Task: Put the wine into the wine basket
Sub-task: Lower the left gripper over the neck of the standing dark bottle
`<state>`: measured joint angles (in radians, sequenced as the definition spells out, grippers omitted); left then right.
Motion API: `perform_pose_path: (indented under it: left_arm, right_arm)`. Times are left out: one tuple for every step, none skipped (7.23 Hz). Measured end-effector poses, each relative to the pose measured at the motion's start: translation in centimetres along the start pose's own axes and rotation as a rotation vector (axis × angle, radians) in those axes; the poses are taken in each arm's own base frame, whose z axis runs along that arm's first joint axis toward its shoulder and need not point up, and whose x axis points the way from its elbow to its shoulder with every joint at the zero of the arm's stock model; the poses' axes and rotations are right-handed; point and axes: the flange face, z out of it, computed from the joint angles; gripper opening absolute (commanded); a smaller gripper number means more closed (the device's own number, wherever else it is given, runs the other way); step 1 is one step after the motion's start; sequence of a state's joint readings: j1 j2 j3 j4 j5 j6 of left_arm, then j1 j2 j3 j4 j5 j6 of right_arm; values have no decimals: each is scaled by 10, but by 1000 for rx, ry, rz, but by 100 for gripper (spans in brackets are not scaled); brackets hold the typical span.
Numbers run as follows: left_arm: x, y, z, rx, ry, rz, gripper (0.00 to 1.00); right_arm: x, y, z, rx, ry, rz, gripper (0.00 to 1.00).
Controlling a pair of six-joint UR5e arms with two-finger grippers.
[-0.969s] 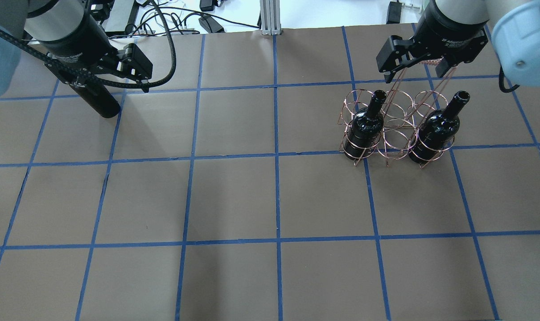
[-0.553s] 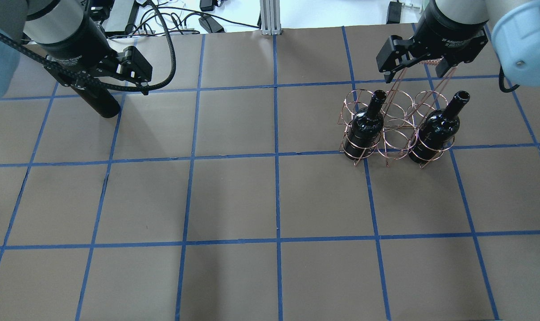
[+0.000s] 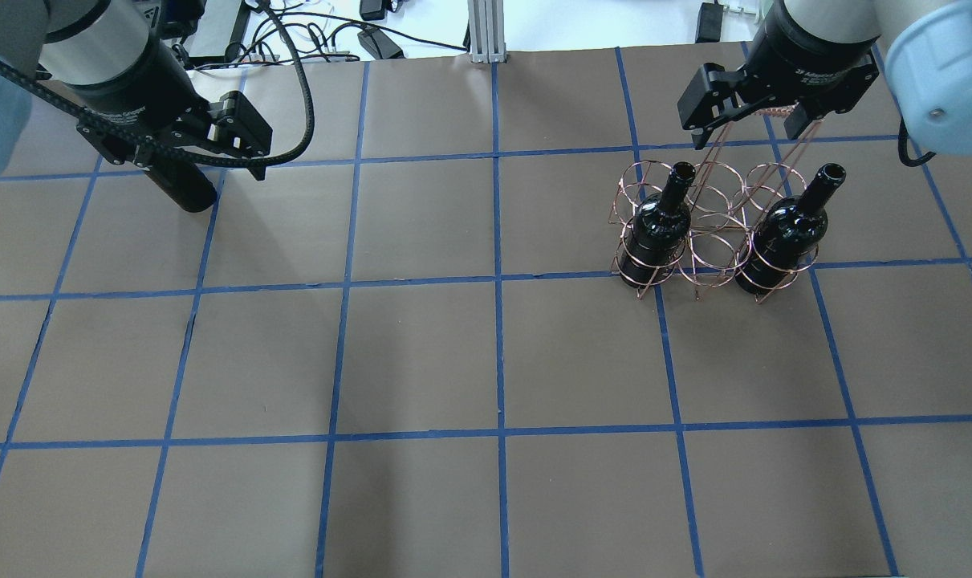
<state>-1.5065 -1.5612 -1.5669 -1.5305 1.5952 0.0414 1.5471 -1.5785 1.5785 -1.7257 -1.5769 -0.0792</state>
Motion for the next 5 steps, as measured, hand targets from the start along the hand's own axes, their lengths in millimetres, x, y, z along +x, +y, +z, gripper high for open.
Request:
perform_pose_path:
  left_arm:
    - [-3,-1,1,-2,-14,-2,100]
    - [-4,-2,1,-3,-22,-4,100]
    - [-5,-4,4,-4,-26,-5,100]
    - [-7,-9,8,-2,-28,-9,100]
    - [-12,-14,13,-2,-27,-16,100]
  right_arm:
    - [0,0,0,0,0,0,100]
    - [0,0,0,0,0,0,100]
    - [0,0,0,-1,0,1,100]
    - [0,0,0,-1,0,1,100]
    - [0,0,1,-1,0,0,100]
